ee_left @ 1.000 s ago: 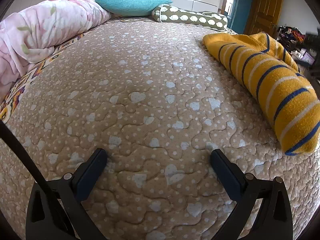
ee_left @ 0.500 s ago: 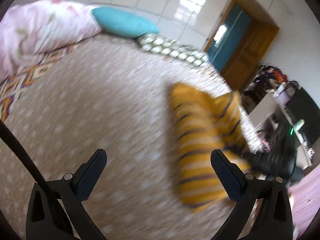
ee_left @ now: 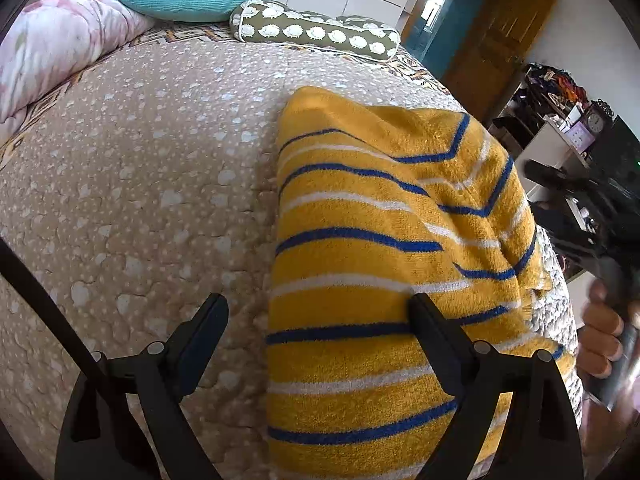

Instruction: Fold small clothes

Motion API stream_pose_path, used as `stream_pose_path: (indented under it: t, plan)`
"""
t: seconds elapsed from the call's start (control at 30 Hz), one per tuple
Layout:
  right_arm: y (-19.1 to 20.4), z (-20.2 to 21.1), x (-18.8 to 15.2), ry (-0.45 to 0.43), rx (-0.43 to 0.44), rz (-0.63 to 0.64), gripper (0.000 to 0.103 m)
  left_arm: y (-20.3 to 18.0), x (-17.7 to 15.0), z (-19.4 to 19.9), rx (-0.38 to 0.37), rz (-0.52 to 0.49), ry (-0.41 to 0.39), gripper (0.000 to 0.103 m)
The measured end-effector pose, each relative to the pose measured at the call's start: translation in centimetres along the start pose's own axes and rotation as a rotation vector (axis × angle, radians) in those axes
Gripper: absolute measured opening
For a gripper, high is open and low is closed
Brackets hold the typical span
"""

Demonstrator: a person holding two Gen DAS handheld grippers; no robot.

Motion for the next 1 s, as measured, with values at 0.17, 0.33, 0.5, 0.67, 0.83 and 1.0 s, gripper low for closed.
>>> stream_pose_path:
  t: [0.17,0.33,0.5,0.67,0.83,1.0]
  plan:
    - [2.1,-4.0,-0.6,0.089,0.008,0.100,0.045,-1.1,0.0,-0.2,0.050,-0.052,-0.029,0.094]
    - [4.2,-3.6,-1.0,0.113,0.039,0.204,0.007,-1.9,0.0,-0.1,0.093,-0.094,-0.059,0.094]
    - [-0.3,-1.8,0.9,0.015,-0.278,0.133,0.001,-2.3,-0.1,-0.4,0.102,-0.100,-0.049,0.094]
    - [-2.4,0.0,0.4,-0.019,-0.261,0.042,0.002,-2.5,0.0,-0.5,0.118,-0.131,-0.066,0.094]
    - [4.5,1.9,0.0,-0.002,0.210,0.052,0.004,-2.3,0.0,-0.6,0.108,-0.108,-0.066,0.094]
    - [4.0,-4.8,-0.9,0.141,0.060,0.083,0.007,-2.5,-0.2,-0.4,0.123,-0.117,-0.073,0.094]
Point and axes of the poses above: each gripper's, at about its wrist camera, not at the fingertips, and z roughly against the way its jaws point, y to its left, x to its top, the point moved 4 cm from there along -z, roughly the way its jaws point, and after that the axes turned 4 degrees about z, right-handed, at the moved point
